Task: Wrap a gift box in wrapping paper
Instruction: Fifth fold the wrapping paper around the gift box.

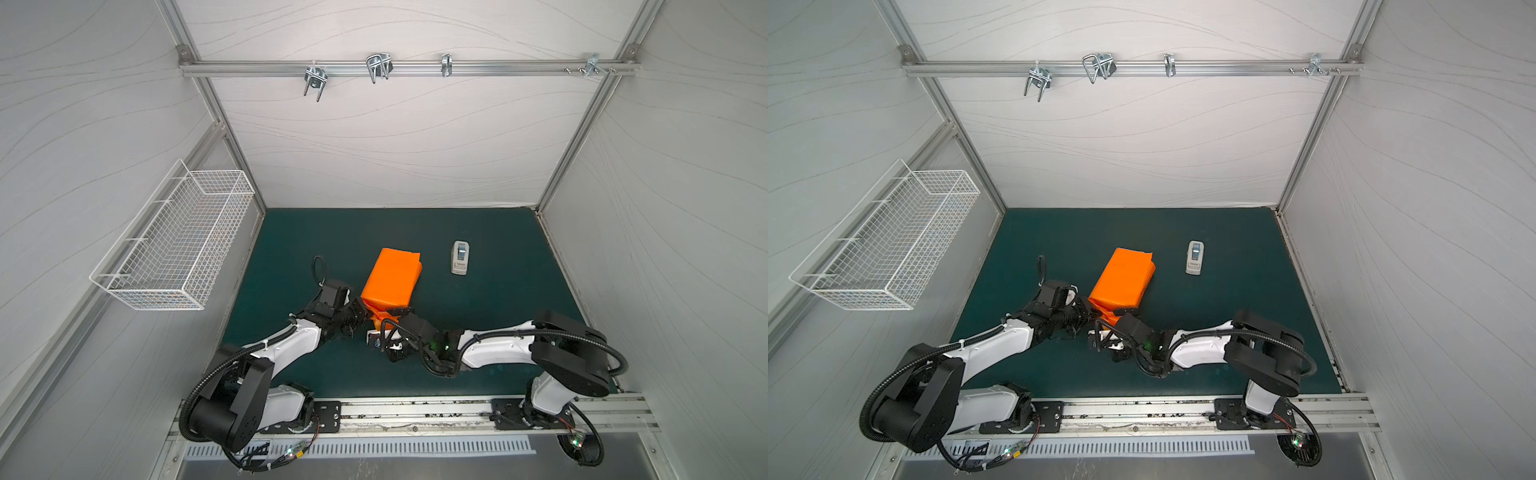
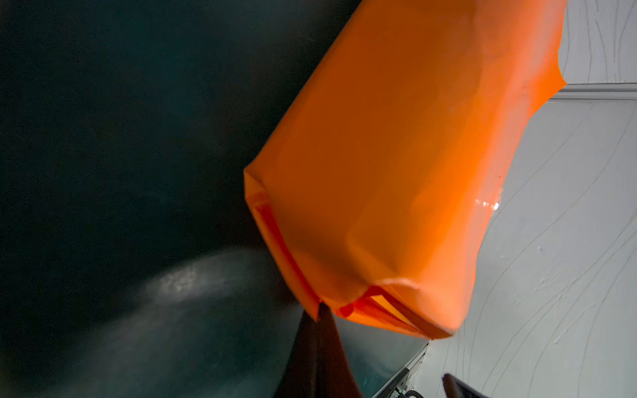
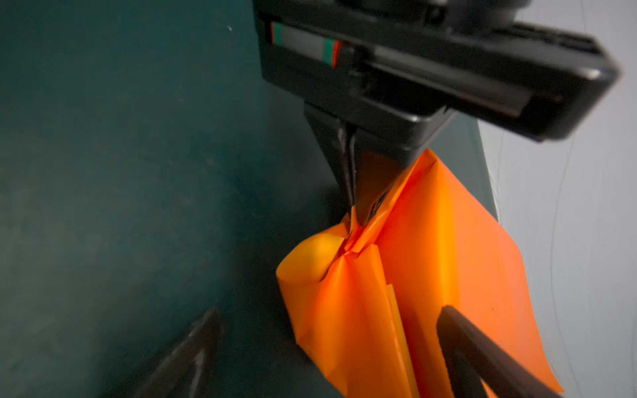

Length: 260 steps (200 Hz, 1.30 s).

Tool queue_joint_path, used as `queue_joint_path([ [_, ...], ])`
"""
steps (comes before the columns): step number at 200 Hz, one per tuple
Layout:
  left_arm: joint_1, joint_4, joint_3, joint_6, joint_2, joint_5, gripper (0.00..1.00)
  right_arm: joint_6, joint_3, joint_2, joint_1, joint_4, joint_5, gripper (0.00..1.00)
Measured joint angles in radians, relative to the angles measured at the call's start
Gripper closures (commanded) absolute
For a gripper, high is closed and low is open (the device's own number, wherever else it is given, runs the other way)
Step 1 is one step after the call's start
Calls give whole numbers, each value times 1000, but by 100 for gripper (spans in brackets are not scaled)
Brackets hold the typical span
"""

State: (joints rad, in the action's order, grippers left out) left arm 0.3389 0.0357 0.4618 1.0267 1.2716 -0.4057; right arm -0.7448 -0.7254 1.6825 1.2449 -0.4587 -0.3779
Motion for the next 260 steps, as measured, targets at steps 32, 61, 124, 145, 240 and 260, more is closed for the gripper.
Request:
queue_joint_path([
  [32, -7, 1, 0, 2, 0, -15, 100, -66, -9, 110, 13, -148, -72, 1],
  [61, -17, 1, 0, 3, 0, -26, 100, -92, -13, 150, 3, -197, -98, 1],
  [124, -23, 4, 0, 3, 0, -35, 100, -63, -53, 120, -78, -145, -63, 4],
  [145, -24, 19, 0, 6, 0, -36, 100, -51, -64, 111, -86, -114, -39, 7],
  [240, -37, 24, 3, 20, -1, -44, 67, 25, -74, 80, -119, 4, 39, 25],
  [260, -41, 14, 14, 21, -10, -44, 61, 42, -78, 77, -129, 30, 50, 28],
])
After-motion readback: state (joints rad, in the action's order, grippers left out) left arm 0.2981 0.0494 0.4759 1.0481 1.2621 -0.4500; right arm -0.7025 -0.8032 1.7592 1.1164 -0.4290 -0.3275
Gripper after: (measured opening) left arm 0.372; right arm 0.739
